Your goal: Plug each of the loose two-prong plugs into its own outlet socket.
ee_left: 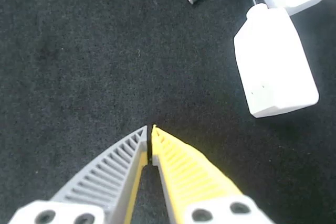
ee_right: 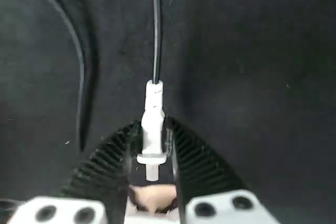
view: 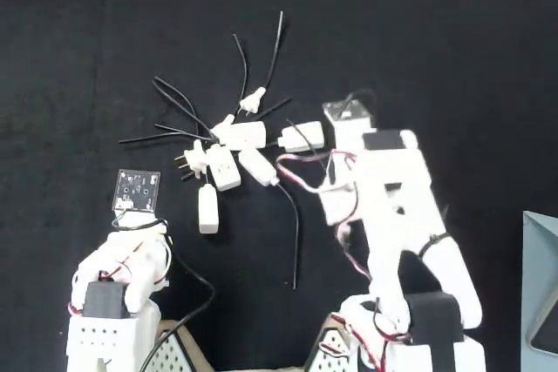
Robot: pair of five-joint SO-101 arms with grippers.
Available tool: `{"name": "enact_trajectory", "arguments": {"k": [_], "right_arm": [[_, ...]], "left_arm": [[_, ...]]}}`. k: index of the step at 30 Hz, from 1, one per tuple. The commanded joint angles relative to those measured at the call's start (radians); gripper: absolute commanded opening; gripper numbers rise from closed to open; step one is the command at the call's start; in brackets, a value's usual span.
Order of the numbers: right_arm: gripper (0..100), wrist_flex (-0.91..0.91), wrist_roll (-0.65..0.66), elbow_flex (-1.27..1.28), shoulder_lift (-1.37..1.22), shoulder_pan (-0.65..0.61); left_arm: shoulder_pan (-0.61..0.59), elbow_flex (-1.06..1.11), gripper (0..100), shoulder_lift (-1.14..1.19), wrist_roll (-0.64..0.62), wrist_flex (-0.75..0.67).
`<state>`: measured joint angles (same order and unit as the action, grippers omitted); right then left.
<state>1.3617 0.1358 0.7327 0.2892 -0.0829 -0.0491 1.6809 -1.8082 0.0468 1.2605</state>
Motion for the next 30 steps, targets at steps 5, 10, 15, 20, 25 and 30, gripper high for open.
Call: {"name": "enact_trajectory", "arguments": {"k": [5,10,15,20,25,30], "right_arm": [[1.6,-0.226,0.023,0.159,0.002,-0.005],[1.6,-0.210,0.023,0.101,-0.147,-0.032],[3.0,-0.051,0.023,-0.110,-0.331,-0.034],[8.6,0.074,0.020,-0.254,-0.473,-0.031],[4.9,0.086,0.018,-0.289,-0.521,-0.034],[3.3,0.087,0.020,-0.286,-0.545,-0.034]], "left_arm": [[0.004,0.019,3,-0.003,0.005,0.008],[0.004,0.019,3,-0.003,0.005,0.008],[0.004,0.019,3,-0.003,0.005,0.008],[0.004,0.019,3,-0.003,0.005,0.008],[0.004,0.019,3,-0.003,0.005,0.008],[0.004,0.019,3,-0.003,0.005,0.008]]}}
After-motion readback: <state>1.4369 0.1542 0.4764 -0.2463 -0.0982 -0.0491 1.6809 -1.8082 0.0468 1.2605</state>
